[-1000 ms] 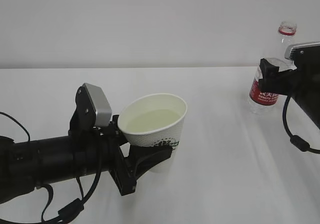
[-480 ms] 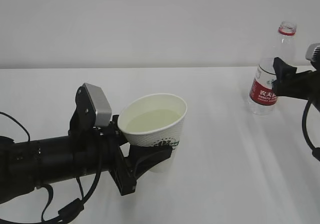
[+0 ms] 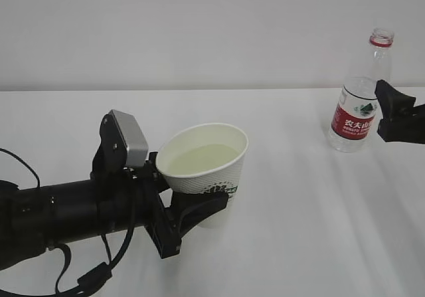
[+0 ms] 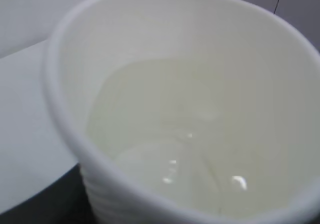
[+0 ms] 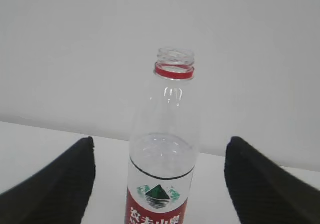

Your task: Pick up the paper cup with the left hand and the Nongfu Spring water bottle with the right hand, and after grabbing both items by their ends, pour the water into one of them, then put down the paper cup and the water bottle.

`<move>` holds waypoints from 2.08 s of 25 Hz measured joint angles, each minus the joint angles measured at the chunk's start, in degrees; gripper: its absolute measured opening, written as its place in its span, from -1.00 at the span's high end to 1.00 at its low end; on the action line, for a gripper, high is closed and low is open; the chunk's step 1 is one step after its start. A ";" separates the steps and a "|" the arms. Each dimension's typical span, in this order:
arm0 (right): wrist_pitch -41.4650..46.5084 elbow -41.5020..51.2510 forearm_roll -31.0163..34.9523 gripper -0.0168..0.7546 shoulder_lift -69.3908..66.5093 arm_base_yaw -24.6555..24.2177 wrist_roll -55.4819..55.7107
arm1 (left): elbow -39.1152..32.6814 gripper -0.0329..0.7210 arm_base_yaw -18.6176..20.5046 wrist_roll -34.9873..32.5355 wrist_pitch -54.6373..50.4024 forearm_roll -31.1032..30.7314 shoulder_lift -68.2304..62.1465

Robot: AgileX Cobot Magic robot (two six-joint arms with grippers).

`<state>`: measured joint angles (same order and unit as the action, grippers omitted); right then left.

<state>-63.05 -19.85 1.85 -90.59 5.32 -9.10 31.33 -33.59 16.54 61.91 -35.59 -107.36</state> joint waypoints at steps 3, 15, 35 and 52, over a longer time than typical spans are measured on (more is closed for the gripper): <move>0.34 1.73 -1.44 -0.59 1.58 0.00 0.51 | 0.00 -0.30 0.00 0.00 0.52 0.11 0.00; 1.23 5.84 -1.85 -0.58 5.13 0.00 1.53 | 0.00 -0.30 0.00 0.00 1.29 0.11 0.00; 1.23 5.84 -1.85 -0.57 5.13 0.00 4.11 | -0.02 -0.30 0.00 -5.39 1.38 12.02 0.00; 1.23 5.84 -1.85 -0.57 5.13 0.00 4.11 | -0.02 -0.27 0.00 -11.93 1.38 22.35 0.00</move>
<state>-61.82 -14.00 0.00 -85.46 5.32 -4.99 31.31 -33.59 4.61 63.29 -13.24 -107.36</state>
